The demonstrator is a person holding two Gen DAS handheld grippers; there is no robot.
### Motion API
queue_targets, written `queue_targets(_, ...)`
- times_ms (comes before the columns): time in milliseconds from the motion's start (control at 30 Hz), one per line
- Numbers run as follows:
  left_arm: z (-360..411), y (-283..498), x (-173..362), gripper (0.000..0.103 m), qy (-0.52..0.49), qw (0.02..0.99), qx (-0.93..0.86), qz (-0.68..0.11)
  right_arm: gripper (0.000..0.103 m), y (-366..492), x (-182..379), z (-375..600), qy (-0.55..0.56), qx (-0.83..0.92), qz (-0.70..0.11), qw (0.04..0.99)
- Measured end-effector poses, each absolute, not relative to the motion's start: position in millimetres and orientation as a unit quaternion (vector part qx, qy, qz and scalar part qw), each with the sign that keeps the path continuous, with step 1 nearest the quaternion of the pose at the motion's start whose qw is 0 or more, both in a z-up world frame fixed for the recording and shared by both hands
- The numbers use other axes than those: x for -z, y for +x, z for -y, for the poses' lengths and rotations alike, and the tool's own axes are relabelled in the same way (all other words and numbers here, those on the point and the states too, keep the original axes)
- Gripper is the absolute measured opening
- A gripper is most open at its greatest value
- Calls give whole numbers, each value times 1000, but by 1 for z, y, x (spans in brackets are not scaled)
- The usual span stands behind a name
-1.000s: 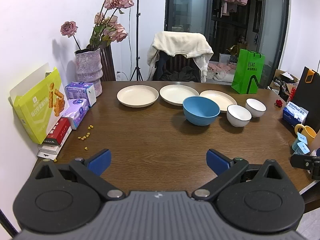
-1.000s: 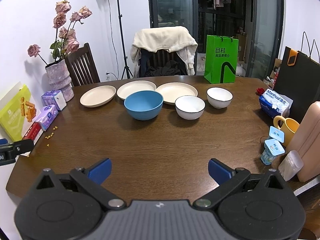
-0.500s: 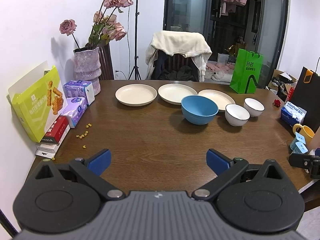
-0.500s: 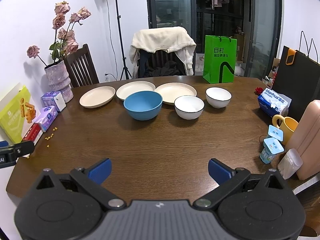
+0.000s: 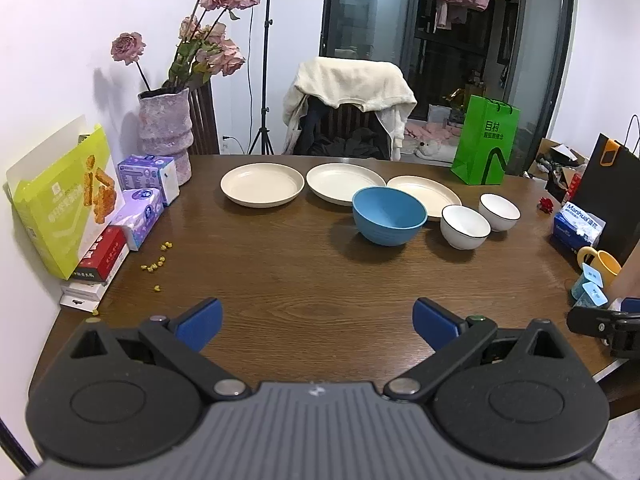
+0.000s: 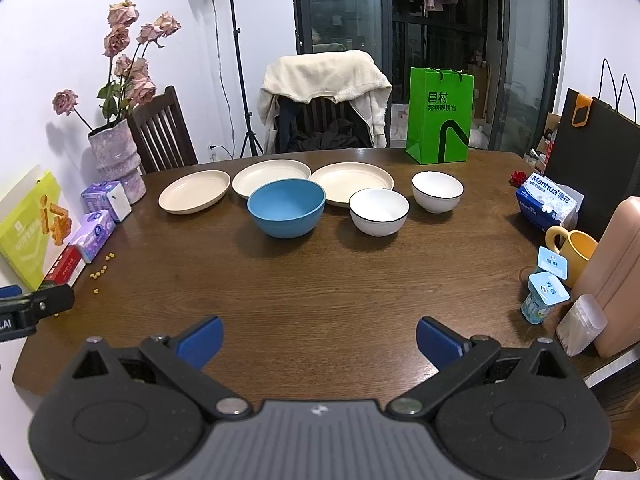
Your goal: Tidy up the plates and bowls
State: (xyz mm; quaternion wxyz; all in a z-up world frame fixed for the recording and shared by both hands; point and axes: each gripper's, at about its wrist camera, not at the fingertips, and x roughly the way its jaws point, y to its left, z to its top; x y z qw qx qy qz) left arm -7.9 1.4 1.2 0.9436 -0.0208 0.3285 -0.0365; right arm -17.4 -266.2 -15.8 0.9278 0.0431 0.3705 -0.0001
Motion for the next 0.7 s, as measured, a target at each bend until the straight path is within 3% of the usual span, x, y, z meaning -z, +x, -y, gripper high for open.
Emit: queue_targets(700,0,-5,-2,103,-18,943,37,-329,103,-15,14,266,40,-1,-370,928)
